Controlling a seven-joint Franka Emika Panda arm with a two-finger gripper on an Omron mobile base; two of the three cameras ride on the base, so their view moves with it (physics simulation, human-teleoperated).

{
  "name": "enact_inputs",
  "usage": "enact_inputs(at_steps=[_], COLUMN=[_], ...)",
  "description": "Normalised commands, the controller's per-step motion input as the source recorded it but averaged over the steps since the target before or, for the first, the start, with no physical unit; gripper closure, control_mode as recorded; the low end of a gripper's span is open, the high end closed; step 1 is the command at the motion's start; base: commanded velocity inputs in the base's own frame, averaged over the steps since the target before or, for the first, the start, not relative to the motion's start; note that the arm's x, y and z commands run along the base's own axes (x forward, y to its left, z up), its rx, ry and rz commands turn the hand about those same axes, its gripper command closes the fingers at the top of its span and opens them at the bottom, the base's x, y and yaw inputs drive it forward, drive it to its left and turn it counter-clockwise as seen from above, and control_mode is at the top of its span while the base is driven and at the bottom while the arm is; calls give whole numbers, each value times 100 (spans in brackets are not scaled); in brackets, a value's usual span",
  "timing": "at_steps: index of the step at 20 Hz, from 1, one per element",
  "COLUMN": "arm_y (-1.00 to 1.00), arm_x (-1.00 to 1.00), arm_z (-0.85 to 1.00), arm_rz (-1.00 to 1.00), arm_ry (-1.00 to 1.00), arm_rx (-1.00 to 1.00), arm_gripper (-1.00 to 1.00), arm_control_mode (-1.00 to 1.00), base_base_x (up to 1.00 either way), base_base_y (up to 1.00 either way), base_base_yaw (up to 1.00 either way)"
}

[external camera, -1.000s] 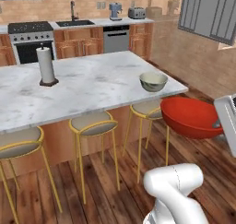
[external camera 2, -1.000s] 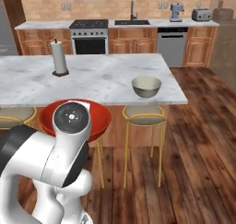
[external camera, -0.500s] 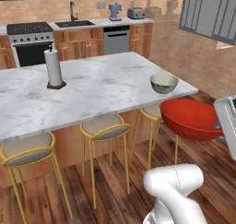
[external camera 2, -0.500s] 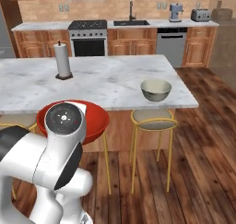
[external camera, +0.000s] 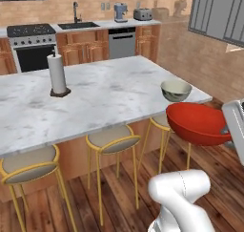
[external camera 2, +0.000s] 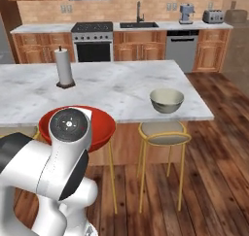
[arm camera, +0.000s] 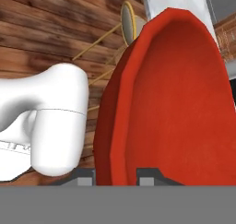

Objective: Pick up the bowls from the cabinet and place each bowl in front of a stool on the dining counter.

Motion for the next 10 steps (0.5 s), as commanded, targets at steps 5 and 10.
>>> enact_inputs(at_steps=[5, 10], arm_y=[0, 0], arm_x=[0, 0], arm_z=[0, 0], arm_rz=[0, 0], arm_ry=[0, 0], arm_rx=[0, 0], arm_gripper=[100, 100], arm_control_mode=[100, 100], base_base_x=[61, 64], base_base_y=[19, 18], base_base_yaw=[-1, -1])
